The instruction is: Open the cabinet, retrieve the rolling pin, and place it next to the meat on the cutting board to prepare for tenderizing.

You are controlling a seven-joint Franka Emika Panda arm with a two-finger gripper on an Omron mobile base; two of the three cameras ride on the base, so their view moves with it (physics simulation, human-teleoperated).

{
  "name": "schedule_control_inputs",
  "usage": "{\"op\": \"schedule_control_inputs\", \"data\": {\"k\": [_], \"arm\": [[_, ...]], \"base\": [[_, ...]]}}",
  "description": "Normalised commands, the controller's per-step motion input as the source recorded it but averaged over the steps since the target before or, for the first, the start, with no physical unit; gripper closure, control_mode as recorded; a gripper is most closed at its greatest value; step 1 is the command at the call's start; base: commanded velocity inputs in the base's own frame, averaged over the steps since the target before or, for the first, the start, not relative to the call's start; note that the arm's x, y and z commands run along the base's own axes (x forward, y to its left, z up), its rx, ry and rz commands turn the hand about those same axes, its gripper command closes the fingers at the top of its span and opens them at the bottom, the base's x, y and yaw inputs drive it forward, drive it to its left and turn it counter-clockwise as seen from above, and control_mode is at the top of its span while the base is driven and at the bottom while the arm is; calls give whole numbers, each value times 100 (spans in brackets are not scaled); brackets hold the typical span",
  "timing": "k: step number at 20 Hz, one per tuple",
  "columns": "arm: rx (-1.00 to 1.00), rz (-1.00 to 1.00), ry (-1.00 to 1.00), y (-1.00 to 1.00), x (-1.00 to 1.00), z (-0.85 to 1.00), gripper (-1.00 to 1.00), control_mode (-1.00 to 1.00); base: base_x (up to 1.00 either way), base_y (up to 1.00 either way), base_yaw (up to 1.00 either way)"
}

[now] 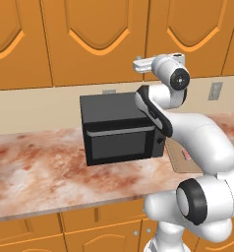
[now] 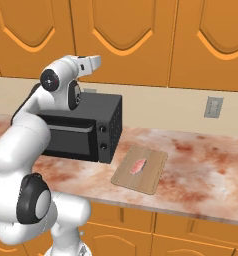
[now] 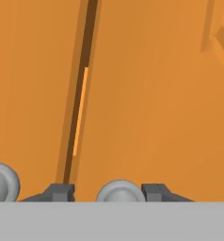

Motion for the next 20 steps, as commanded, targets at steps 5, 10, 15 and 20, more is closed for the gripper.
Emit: {"op": "schedule_control_inputs", "data": {"k": [5, 10, 15, 20], "arm": [[0, 0, 0, 0, 0, 0, 100, -100], [0, 0, 0, 0, 0, 0, 100, -100], [0, 0, -3, -4, -11, 0, 100, -100], [0, 0, -10, -22, -57, 0, 100, -100]], "base": [[0, 0, 0], [0, 0, 0], [0, 0, 0], [0, 0, 0]]}}
